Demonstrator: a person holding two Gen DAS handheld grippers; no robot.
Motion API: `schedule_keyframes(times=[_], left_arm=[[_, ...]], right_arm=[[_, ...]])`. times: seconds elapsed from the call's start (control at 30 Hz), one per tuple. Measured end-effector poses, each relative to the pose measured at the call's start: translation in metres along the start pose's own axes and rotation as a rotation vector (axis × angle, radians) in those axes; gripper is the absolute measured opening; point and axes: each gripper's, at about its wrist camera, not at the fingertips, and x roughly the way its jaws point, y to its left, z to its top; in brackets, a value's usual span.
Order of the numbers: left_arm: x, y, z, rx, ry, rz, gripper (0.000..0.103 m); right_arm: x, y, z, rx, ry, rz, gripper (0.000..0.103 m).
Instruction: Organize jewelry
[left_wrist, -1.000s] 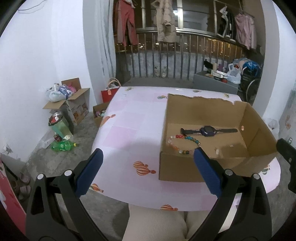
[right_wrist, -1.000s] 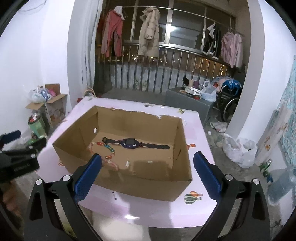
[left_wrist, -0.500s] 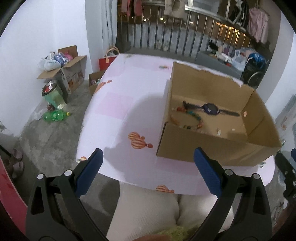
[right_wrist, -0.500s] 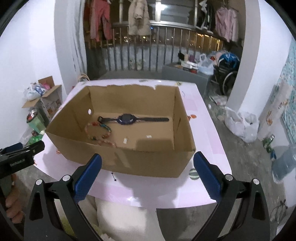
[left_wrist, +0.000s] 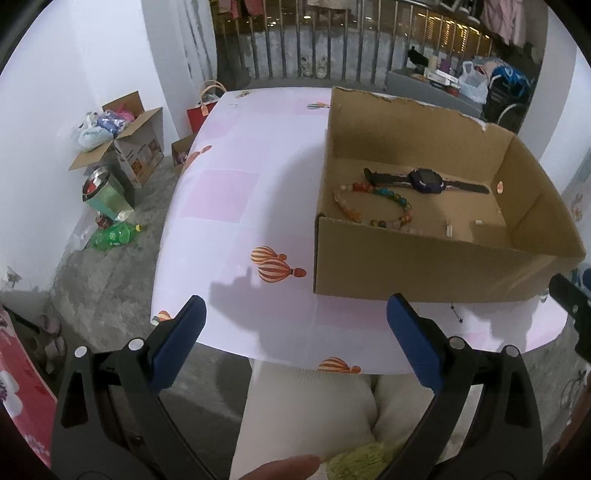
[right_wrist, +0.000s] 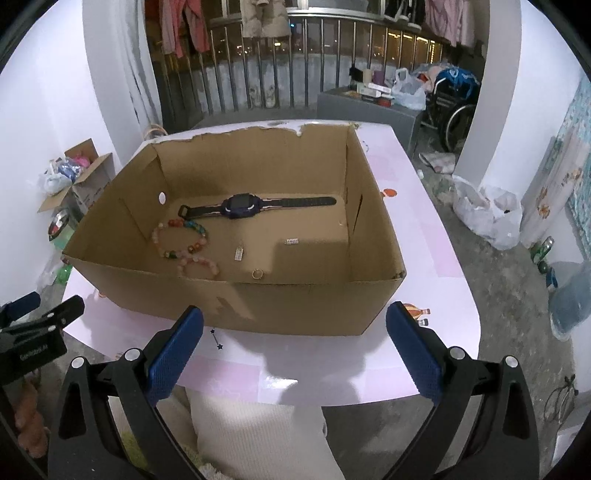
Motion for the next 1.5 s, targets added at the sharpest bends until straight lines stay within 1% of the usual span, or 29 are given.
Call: schedule_keyframes(times=[0.3,0.67,1.03,1.27,1.5], left_arm=[[0.002,-0.002,0.001,0.015,0.028,-0.027,0.095],[-0.001,-0.023,0.001,0.030,0.065,-0.072,0.095],[-0.001,-0.036,0.004,0.055,0.065,-0.081,0.095],[0.002,-0.036,0.003,0.054,0.069,-0.079,0.095],[0.004,-0.034,0.005,0.049,0.070,-0.074,0.095]], right_arm=[[0.006,-0.007,0.001,0.031,0.023,-0.015,0.096],[-0.002,-0.015,0.004,0.033,0.017,-0.044,0.096],[-0.001,-0.025,0.003,0.054,0.023,-0.069,0.096],[0.004,-0.026,0.001,0.055,0.041,-0.075,0.096],[0.004,-0.026,0.001,0.055,0.041,-0.076,0.096]])
